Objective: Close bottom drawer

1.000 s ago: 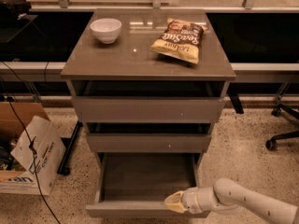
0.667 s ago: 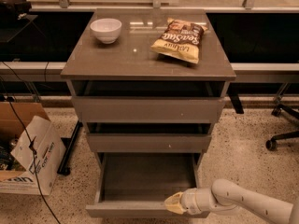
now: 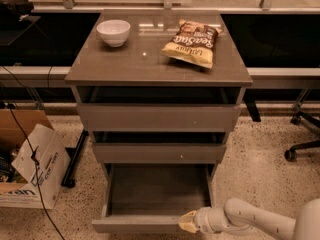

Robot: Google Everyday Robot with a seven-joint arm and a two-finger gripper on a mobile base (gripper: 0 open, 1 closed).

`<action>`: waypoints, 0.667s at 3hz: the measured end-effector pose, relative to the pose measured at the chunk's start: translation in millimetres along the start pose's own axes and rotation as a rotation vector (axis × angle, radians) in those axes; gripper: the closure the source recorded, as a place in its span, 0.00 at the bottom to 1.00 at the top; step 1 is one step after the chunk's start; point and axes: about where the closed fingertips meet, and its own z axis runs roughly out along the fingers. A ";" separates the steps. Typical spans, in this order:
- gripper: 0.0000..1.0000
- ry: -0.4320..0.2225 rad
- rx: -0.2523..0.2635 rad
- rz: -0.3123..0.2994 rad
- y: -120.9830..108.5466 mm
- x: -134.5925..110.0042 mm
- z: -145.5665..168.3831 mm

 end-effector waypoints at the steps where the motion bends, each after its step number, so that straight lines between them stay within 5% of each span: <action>1: 1.00 0.028 0.010 0.053 -14.4 27.5 17.3; 2: 1.00 0.031 0.011 0.060 -13.3 25.4 14.2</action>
Offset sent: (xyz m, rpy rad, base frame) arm -0.0011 -0.0256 -0.0990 -0.0537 0.1385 -0.1081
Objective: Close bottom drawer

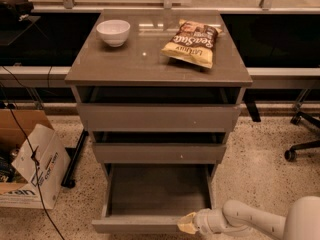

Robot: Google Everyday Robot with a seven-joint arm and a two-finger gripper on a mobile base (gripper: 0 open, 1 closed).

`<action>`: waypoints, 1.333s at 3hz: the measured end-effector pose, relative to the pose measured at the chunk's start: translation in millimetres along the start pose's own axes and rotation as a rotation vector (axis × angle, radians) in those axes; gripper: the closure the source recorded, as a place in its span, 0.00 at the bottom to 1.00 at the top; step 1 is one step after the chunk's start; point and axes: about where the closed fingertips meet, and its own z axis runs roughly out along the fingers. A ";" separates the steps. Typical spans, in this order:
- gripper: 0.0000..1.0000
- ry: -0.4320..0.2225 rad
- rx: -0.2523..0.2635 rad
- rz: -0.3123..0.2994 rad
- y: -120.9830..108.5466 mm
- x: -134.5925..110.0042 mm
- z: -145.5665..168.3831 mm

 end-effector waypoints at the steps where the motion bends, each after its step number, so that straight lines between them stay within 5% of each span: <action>1: 1.00 0.000 0.000 0.000 0.3 -0.5 -0.5; 2: 1.00 0.000 0.000 0.000 0.3 -0.6 -0.6; 3: 0.86 0.000 0.000 0.000 0.5 -0.9 -0.9; 4: 0.55 0.000 0.000 0.000 0.6 -0.9 -0.8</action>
Offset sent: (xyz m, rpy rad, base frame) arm -0.0193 0.0196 0.0686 0.0769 -0.1359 0.1060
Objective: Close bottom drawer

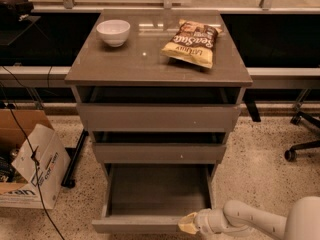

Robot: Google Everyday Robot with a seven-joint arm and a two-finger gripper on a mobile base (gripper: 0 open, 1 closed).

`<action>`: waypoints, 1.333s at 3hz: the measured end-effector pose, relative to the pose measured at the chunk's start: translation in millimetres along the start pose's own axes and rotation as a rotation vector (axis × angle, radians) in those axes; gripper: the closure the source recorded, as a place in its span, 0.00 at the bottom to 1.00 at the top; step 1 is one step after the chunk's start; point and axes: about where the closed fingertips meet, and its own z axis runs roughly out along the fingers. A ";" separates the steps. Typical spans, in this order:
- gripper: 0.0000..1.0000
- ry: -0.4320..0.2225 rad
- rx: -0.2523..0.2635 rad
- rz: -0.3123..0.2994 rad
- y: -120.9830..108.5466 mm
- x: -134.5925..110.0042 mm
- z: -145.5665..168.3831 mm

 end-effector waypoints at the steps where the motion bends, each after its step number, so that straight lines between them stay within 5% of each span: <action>1: 0.31 0.000 0.000 0.000 0.0 0.0 0.0; 2: 0.08 0.000 0.000 0.000 0.0 0.0 0.0; 4: 0.00 0.000 -0.001 0.000 0.3 0.0 0.4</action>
Offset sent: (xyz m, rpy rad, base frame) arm 0.0000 0.0000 0.0000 0.0000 0.0000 0.0000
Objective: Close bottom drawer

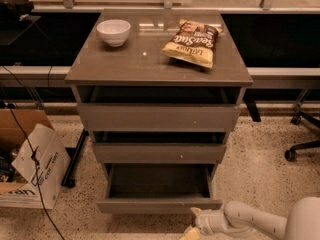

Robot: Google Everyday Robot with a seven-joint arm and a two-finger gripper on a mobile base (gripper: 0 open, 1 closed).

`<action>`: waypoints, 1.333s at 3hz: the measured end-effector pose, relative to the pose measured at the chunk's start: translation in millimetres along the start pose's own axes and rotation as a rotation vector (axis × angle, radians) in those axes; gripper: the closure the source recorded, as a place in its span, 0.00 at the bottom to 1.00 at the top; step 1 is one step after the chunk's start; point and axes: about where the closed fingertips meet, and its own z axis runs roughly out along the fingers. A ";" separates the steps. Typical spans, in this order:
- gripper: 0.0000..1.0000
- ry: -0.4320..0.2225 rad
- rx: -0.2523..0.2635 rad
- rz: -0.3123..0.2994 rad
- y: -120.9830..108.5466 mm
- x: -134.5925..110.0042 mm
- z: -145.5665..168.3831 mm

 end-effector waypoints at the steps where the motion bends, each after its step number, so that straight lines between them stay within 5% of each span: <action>1: 0.27 0.010 -0.008 -0.023 -2.0 -1.4 3.7; 3: 0.73 -0.053 0.003 -0.076 -33.0 -19.4 29.4; 4: 1.00 -0.130 0.073 -0.113 -69.0 -42.0 41.2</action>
Offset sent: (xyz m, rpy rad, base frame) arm 0.0342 0.0109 -0.0178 0.0002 -0.0518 0.0559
